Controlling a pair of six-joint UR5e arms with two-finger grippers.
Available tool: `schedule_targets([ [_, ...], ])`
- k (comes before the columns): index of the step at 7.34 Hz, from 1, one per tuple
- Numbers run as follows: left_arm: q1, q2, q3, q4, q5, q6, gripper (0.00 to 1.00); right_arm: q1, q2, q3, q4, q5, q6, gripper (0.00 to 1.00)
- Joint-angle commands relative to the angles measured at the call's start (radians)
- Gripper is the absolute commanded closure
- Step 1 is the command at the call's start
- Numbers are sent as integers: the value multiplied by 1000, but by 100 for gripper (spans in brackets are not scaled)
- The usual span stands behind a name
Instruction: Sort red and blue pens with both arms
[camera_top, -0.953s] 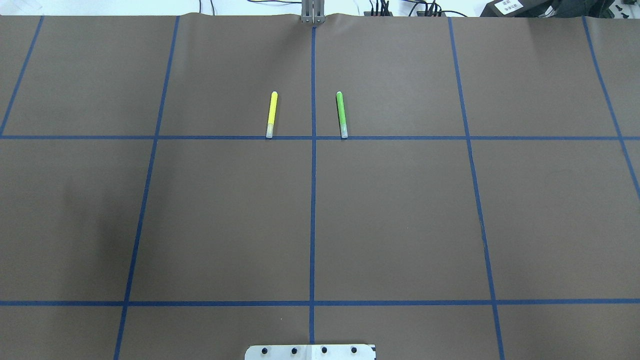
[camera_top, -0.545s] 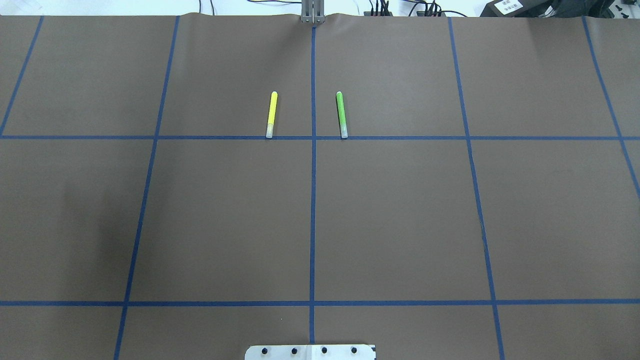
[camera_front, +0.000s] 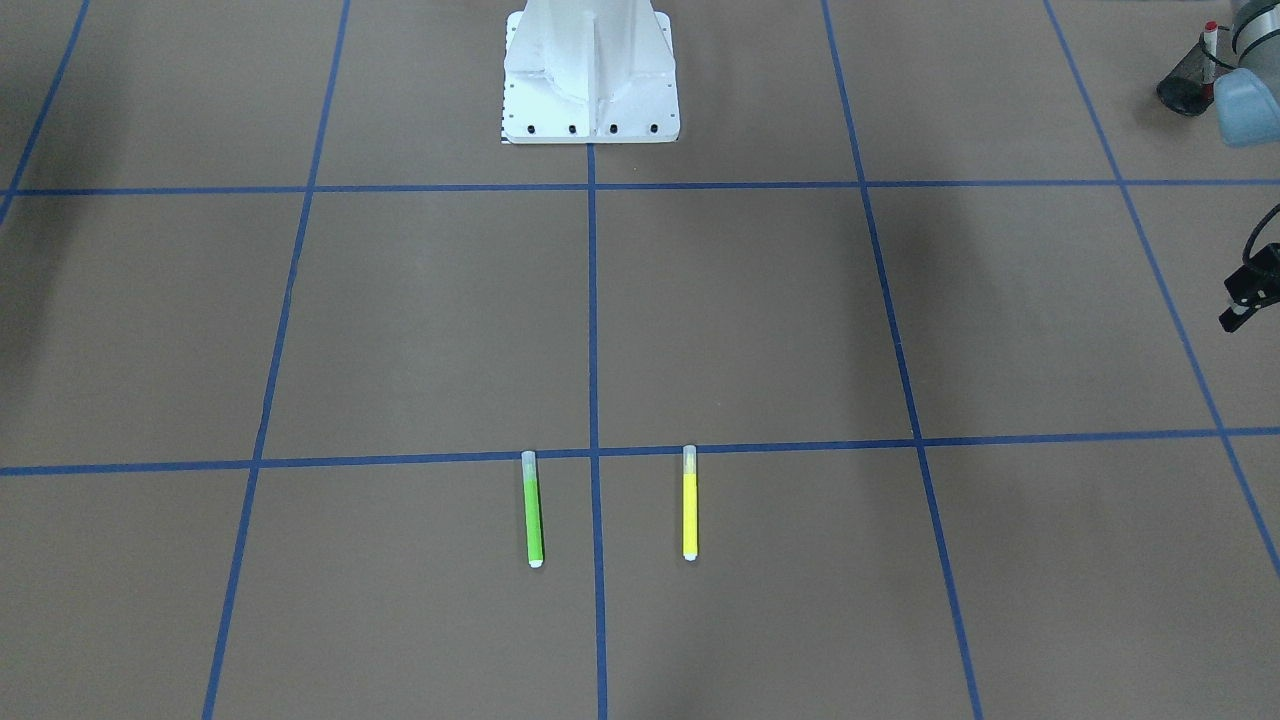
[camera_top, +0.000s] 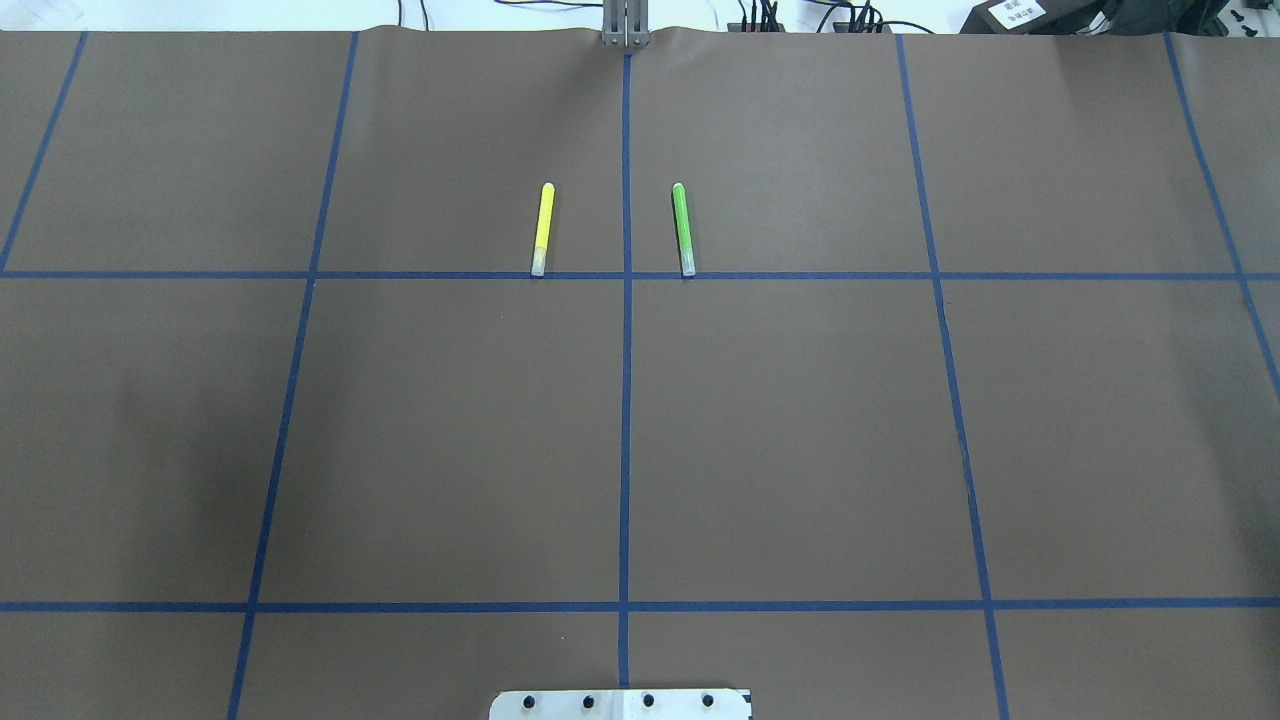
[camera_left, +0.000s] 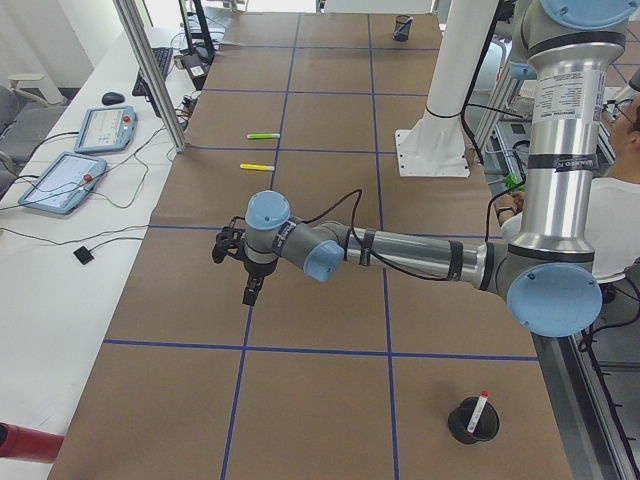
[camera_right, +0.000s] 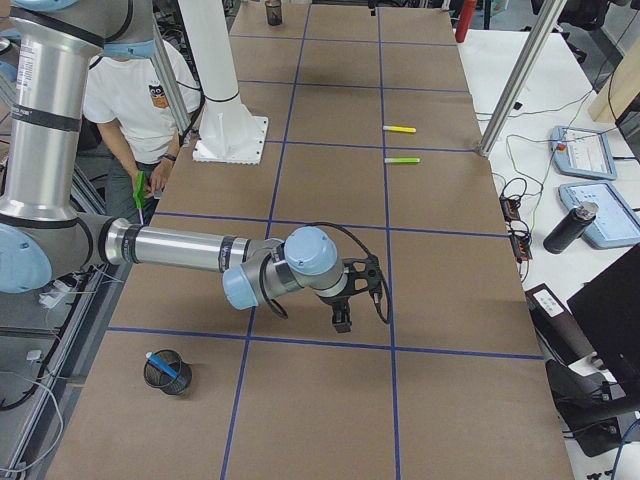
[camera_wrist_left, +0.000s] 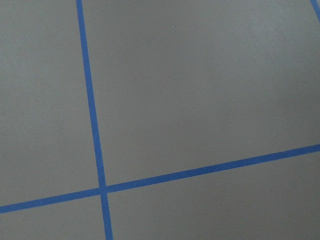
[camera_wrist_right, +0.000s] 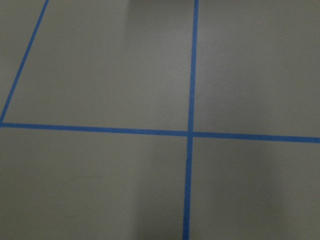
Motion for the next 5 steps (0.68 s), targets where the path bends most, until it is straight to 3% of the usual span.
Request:
schedule_targets([
  [1,-1,-22,-45,144,-4,6,2,-132,123,3,-231,-51,-13,0],
  [5,-2,-23,-43,248,-62,74,2,-180,138,4,-286,-81,-17,0],
])
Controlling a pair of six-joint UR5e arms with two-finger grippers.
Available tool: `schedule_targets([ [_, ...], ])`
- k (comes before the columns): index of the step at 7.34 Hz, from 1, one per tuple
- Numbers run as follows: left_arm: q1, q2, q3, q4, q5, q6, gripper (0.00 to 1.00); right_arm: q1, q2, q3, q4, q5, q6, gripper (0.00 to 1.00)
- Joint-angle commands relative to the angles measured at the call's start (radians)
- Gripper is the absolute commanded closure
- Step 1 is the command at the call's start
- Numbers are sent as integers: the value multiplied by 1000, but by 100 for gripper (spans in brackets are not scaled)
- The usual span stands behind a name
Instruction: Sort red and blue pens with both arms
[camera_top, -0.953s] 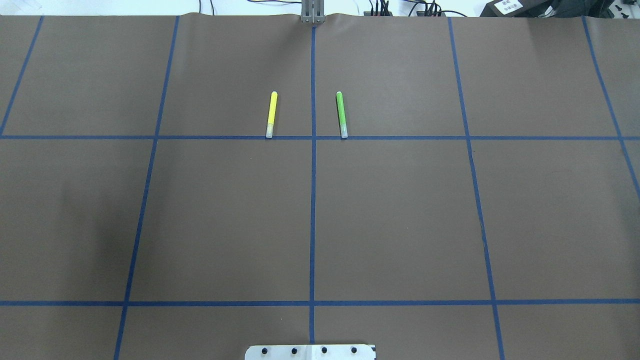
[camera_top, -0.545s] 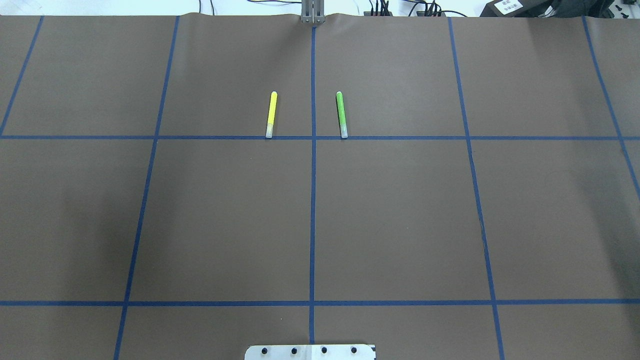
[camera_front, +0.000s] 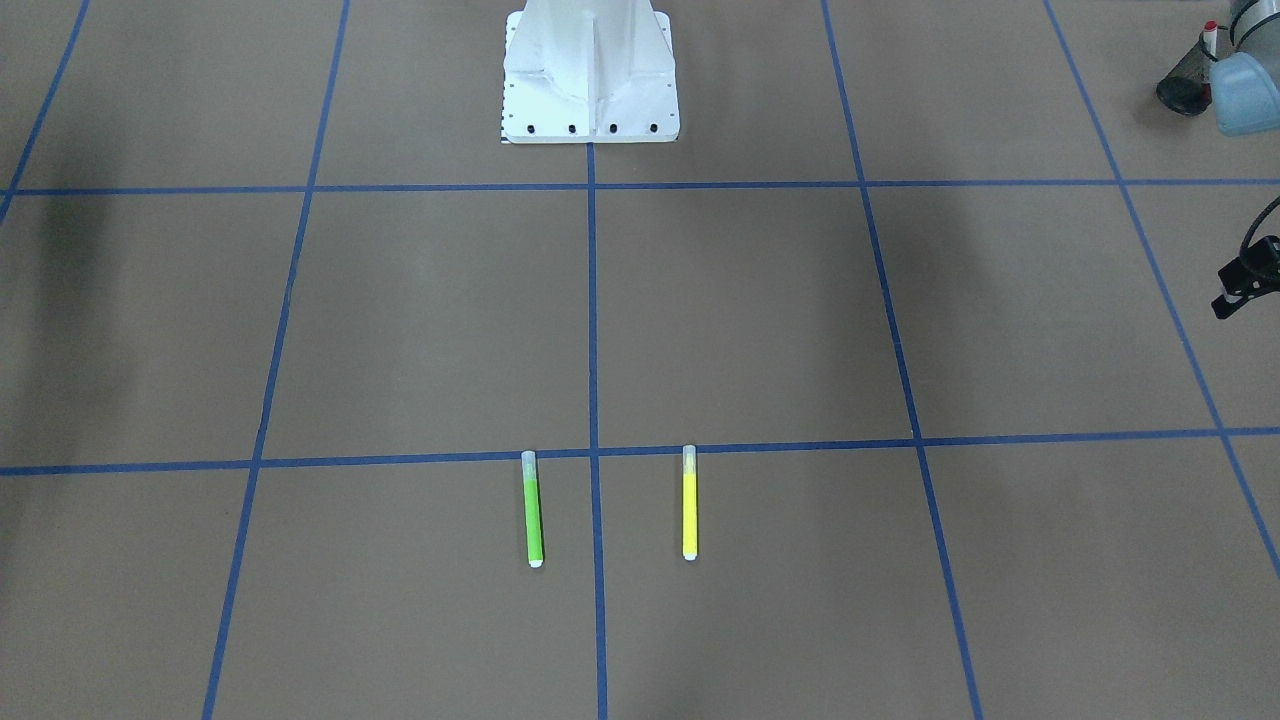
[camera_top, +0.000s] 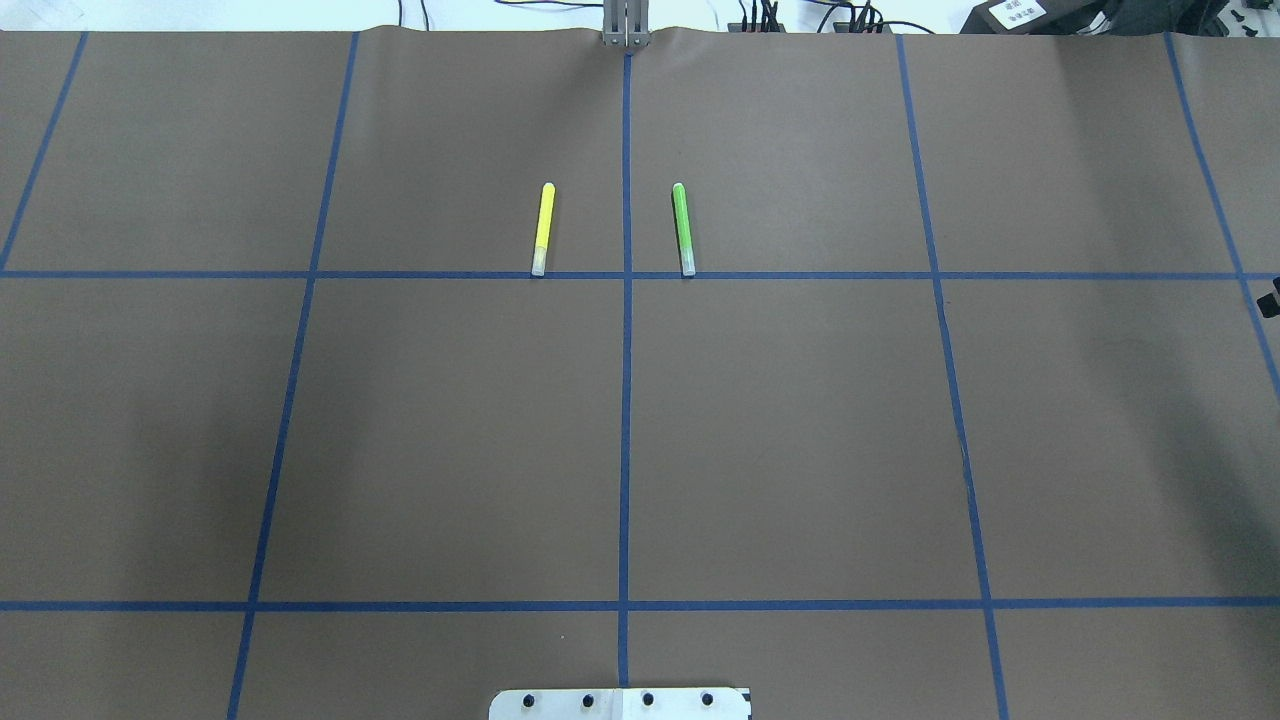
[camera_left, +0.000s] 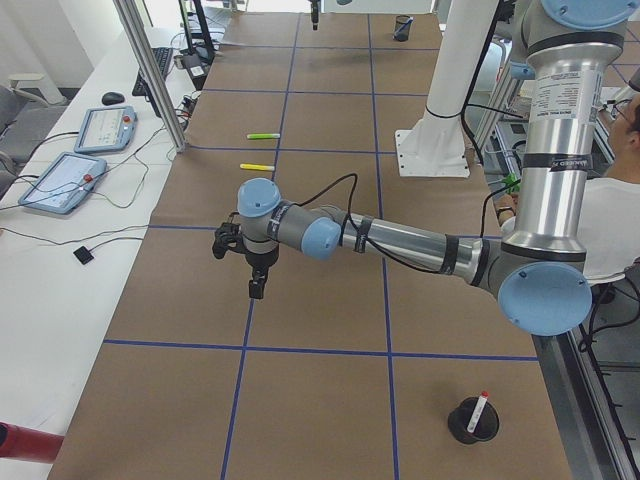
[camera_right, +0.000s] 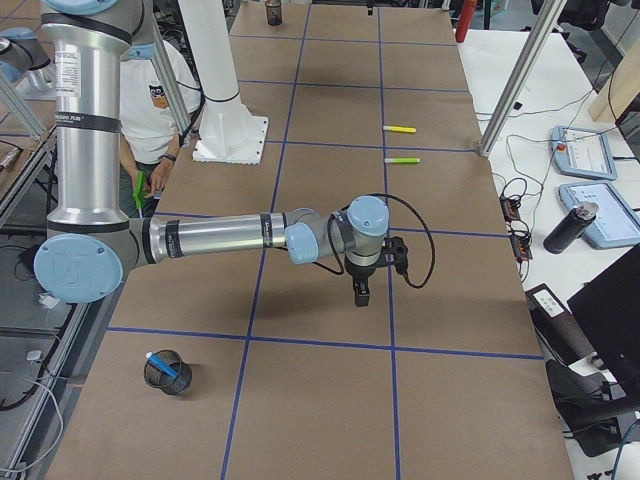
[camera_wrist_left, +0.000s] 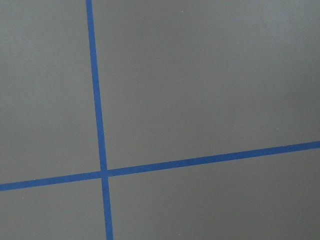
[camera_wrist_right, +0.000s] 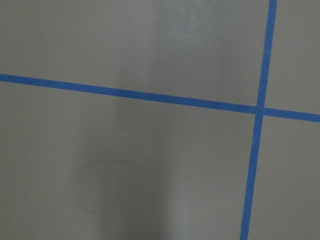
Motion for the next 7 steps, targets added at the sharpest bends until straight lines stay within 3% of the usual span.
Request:
schedule_targets([
  [1,-6,0,3,72,-55,16,1,12,3,3,-7,-1,-4,0],
  [7,-121,-14,100,137,-122,67,1,60,-82,87,-9,14,-20,0],
])
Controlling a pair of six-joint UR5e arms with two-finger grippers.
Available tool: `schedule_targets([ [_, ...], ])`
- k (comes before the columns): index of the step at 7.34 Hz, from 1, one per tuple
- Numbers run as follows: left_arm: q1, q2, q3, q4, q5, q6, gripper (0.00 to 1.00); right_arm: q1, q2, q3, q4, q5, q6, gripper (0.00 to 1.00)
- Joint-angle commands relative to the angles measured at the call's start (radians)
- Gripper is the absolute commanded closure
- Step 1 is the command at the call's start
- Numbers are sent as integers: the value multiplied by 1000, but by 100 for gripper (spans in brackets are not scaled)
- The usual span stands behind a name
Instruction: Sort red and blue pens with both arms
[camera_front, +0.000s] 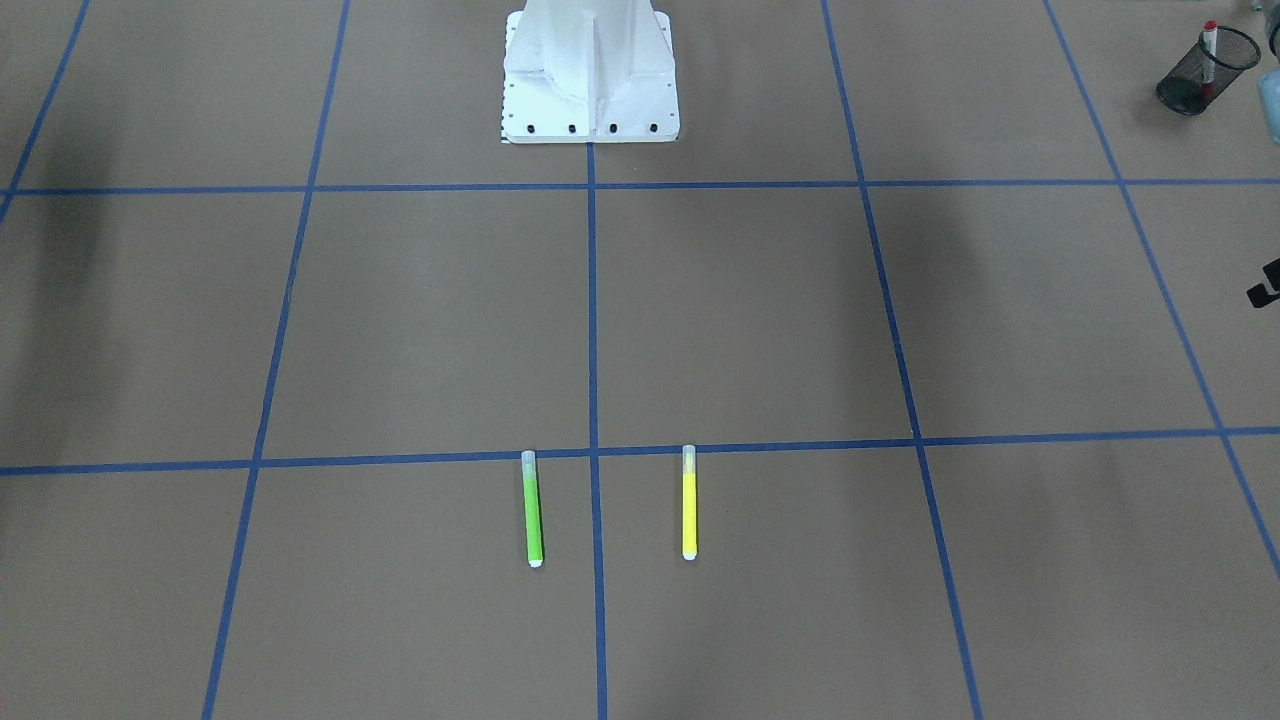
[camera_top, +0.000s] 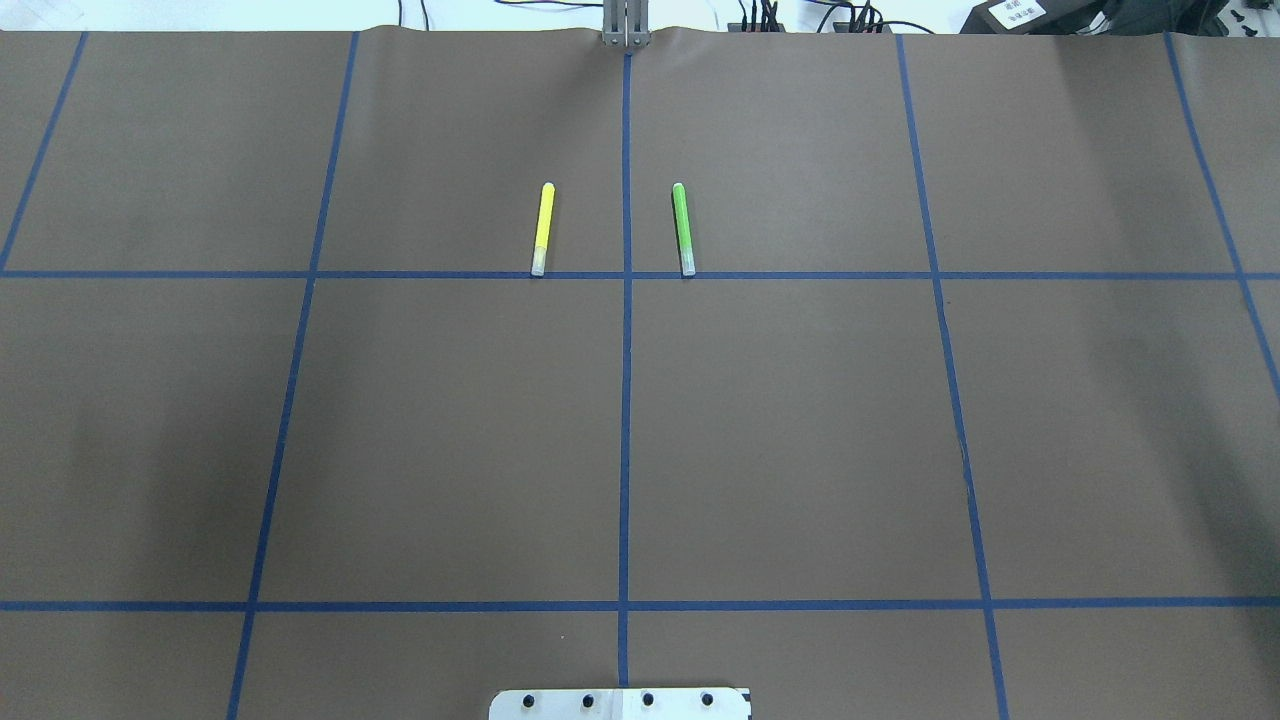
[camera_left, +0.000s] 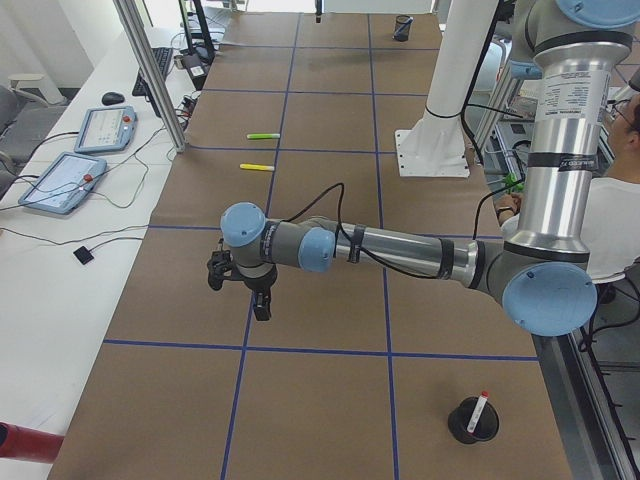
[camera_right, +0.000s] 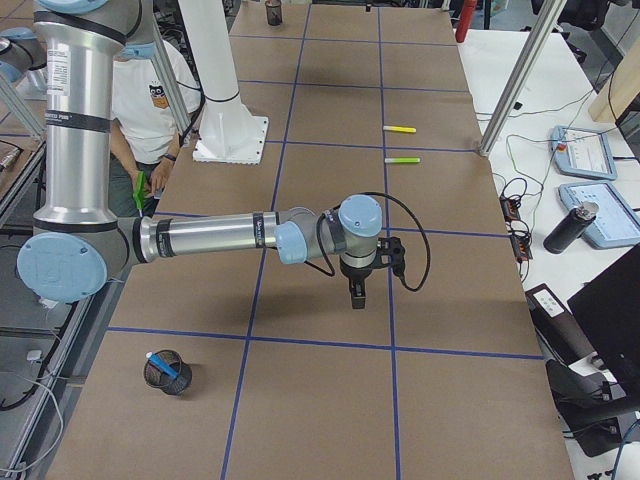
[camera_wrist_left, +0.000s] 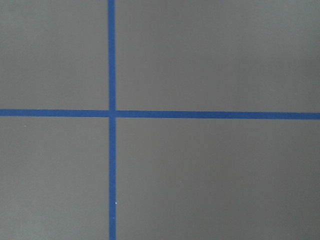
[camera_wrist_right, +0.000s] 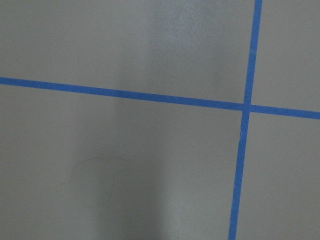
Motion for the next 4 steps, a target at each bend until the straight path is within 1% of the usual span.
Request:
schedule_targets([
  [1,-35,19,-8,6,-54,28,1,-1,-14,13,0,-1,-1,0],
  [4,-35,23,-15,-7,-55,31,1,-1,-19,14,0,-4,-1,0],
])
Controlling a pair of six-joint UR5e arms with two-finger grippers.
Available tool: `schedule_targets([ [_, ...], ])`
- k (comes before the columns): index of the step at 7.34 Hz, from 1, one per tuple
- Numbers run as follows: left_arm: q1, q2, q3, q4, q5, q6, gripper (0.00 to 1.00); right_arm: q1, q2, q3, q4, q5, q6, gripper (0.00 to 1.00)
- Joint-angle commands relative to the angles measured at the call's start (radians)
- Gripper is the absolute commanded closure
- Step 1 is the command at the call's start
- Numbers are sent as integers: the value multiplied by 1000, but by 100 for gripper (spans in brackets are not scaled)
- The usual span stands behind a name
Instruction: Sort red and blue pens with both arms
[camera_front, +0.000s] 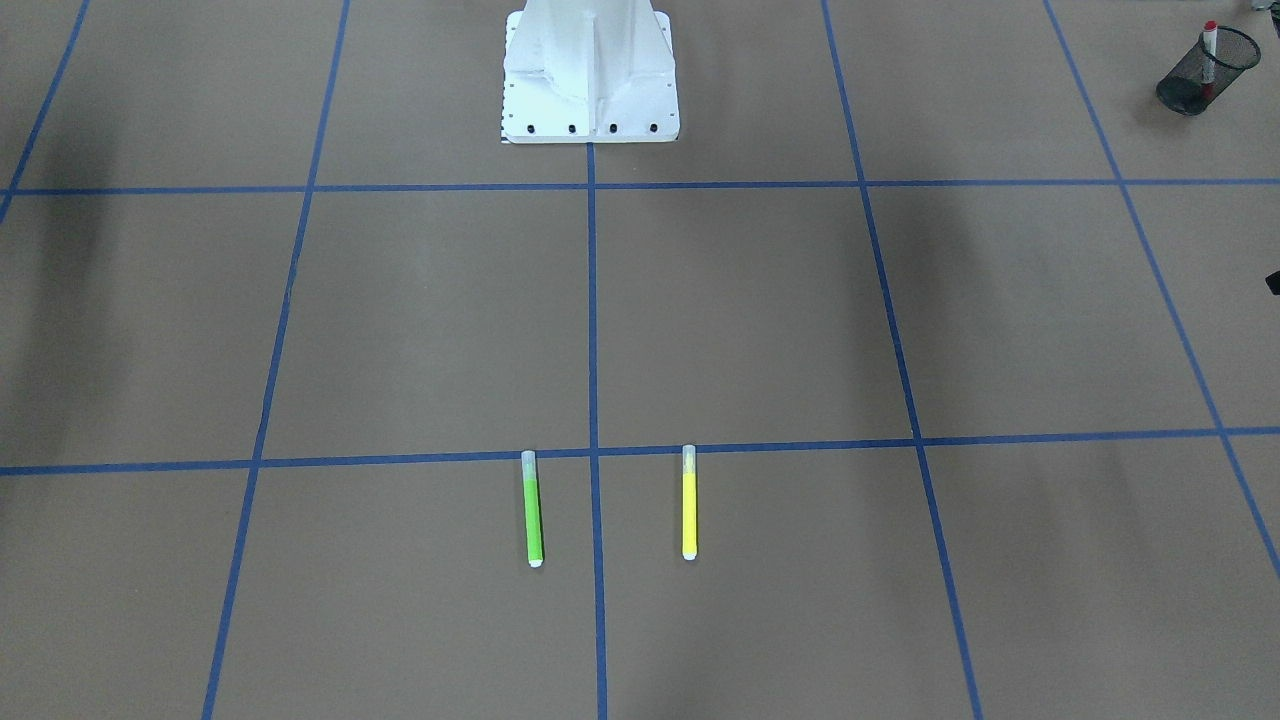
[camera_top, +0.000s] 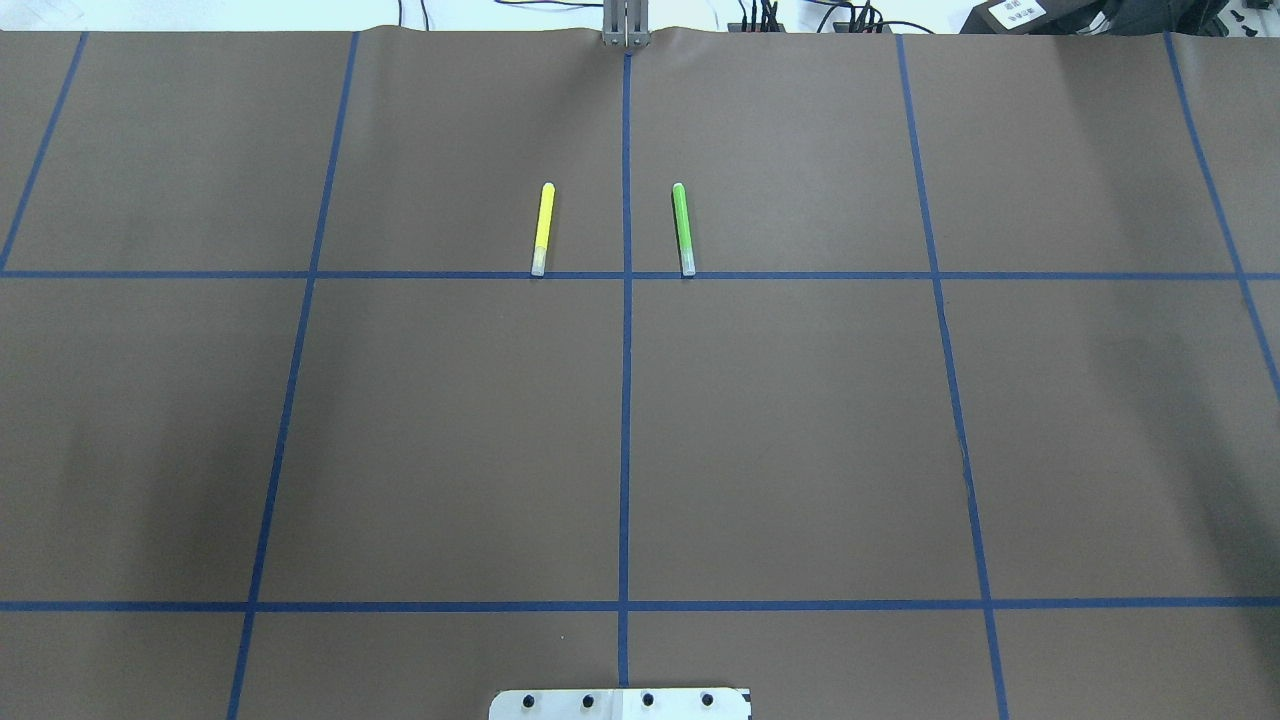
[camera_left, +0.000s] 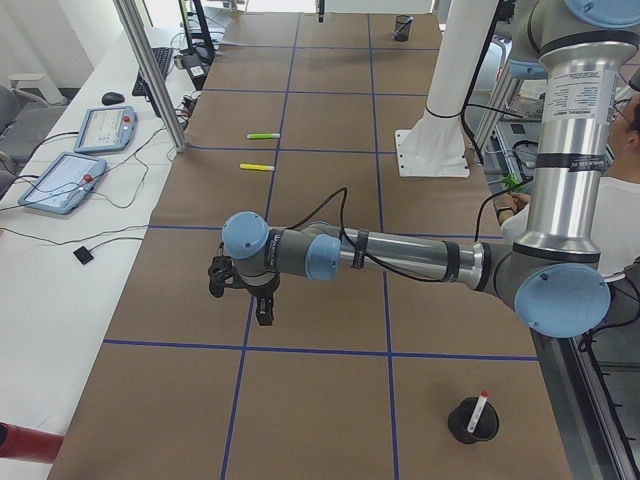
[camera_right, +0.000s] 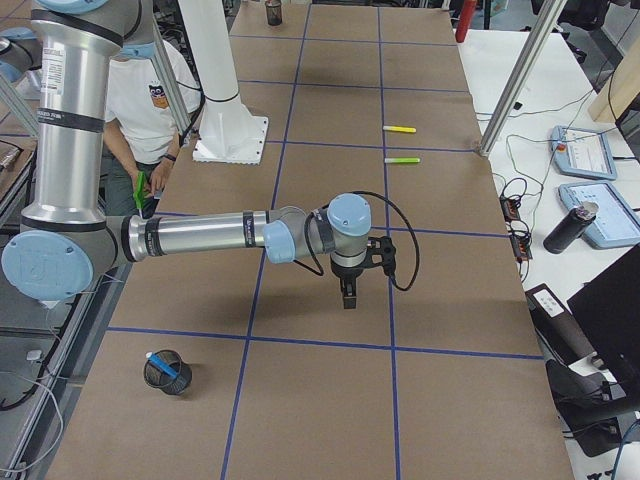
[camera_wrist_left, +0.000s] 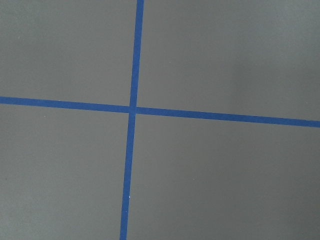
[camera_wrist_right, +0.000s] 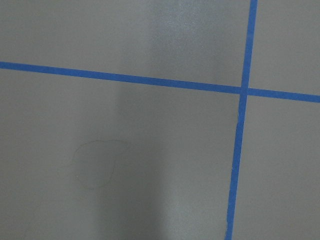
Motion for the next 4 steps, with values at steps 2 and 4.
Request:
schedule_targets([
  [2,1,-2,-12,-4,19,5,1,-1,-2,0,0,-2,0,0],
  [4,2,-7,-18,-5,78,8,1,4,-2,0,0,-6,0,0],
])
